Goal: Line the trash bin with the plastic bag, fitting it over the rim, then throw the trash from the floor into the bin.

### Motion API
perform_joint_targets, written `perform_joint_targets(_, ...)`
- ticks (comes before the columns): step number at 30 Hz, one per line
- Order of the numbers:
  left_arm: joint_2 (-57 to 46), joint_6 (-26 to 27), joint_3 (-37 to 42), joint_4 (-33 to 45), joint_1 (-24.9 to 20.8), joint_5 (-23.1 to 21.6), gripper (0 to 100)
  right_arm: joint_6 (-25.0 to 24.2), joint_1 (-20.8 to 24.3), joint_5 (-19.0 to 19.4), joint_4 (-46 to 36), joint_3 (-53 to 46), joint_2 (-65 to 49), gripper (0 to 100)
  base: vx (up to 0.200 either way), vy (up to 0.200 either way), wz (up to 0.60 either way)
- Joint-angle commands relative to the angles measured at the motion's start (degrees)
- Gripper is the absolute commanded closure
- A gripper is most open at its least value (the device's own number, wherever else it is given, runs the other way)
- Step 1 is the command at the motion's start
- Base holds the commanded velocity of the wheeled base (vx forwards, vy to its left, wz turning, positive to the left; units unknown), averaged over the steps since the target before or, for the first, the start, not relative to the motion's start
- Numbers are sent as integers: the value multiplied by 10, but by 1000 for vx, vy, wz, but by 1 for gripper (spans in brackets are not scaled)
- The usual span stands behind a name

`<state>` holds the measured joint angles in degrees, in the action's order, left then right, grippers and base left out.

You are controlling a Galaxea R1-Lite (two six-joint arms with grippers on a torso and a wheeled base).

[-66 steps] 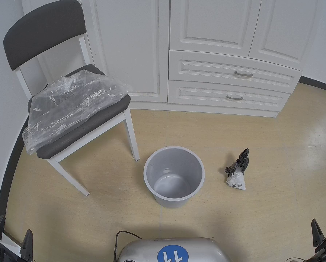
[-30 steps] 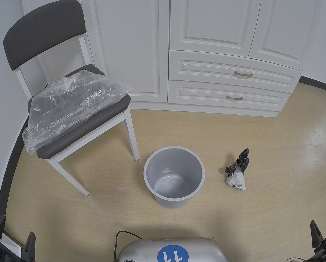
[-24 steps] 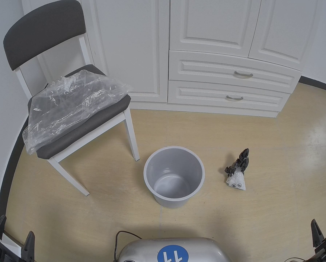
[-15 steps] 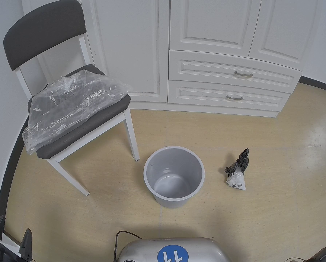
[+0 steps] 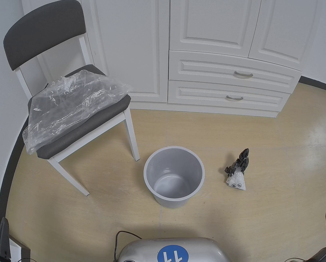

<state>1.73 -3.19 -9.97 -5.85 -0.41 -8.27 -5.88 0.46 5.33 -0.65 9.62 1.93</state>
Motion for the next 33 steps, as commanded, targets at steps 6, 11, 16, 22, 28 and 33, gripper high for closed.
perform_joint_targets(6,285,50,-147,9,-2,-6,0,26,9,15,76,135,289,0,0,0,0)
perform_joint_targets(11,418,101,-211,8,16,4,0,27,9,14,136,197,416,0,0,0,0)
perform_joint_targets(16,570,221,-258,-42,26,72,0,26,10,17,211,208,550,0,0,0,0)
perform_joint_targets(22,694,330,-283,-116,18,157,0,27,17,24,285,176,610,0,0,0,0)
perform_joint_targets(28,730,357,-278,-123,13,200,0,25,16,27,311,175,615,0,0,0,0)
perform_joint_targets(33,760,354,-252,-130,9,221,0,23,15,29,310,171,613,0,0,0,0)
